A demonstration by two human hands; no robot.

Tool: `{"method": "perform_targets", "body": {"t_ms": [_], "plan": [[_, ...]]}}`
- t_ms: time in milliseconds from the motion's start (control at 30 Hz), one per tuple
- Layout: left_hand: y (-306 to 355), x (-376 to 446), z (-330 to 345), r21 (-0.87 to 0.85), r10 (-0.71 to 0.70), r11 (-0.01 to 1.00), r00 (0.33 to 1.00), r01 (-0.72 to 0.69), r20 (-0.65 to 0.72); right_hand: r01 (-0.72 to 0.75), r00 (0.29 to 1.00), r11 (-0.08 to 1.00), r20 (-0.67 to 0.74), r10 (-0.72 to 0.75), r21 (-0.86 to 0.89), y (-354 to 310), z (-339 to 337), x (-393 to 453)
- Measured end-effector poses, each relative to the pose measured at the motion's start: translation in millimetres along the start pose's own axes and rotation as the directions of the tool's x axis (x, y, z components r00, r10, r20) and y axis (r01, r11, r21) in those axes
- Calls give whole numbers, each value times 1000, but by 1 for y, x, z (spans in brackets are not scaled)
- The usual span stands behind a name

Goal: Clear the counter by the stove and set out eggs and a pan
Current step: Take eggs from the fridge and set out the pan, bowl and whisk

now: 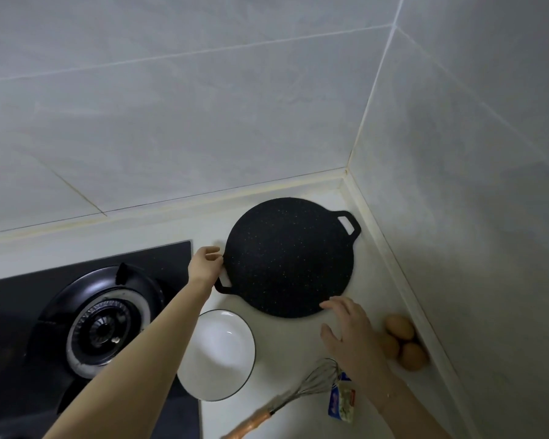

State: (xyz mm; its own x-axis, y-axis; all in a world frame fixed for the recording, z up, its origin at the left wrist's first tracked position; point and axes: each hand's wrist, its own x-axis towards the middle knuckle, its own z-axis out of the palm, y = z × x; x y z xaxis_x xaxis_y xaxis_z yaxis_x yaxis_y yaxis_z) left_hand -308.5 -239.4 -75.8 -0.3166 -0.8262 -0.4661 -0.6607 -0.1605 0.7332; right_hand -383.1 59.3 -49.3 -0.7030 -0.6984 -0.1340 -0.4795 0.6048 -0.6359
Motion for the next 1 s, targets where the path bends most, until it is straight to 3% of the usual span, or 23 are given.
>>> {"method": "perform_targets", "body": {"t_ms": [100,167,233,267,367,467,567,667,1000], "plan": [[-1,-10,-7,87,124,989,992,-121,-31,14,1000,1000,19,-14,-11,-1,-2,-5],[-3,-16,-13,243,255,935,966,-258,45,43,999,999,22,-42,-21,-2,-3,-8],[-7,-21,-16,392,261,874,958,-287,119,69,996,997,67,-66,-44,-5,-5,-8],[-8,-22,-17,425,220,873,971,-238,93,78,993,995,97,-72,-61,-7,-5,-5],[-6,-26,-19,396,58,917,998,-50,-8,55,988,996,146,-45,-65,-12,-6,22],[-1,-30,-13,361,-45,932,999,34,21,34,970,997,241,-15,-75,-12,-5,56],[-10,-28,-10,288,-18,958,1000,10,24,91,928,962,373,11,-256,-8,1,80],[-19,-24,-16,170,8,985,999,-13,31,138,908,925,417,24,-355,-5,7,94],[-24,-13,-34,313,89,945,995,-101,51,181,895,853,441,63,-489,4,28,86]]}}
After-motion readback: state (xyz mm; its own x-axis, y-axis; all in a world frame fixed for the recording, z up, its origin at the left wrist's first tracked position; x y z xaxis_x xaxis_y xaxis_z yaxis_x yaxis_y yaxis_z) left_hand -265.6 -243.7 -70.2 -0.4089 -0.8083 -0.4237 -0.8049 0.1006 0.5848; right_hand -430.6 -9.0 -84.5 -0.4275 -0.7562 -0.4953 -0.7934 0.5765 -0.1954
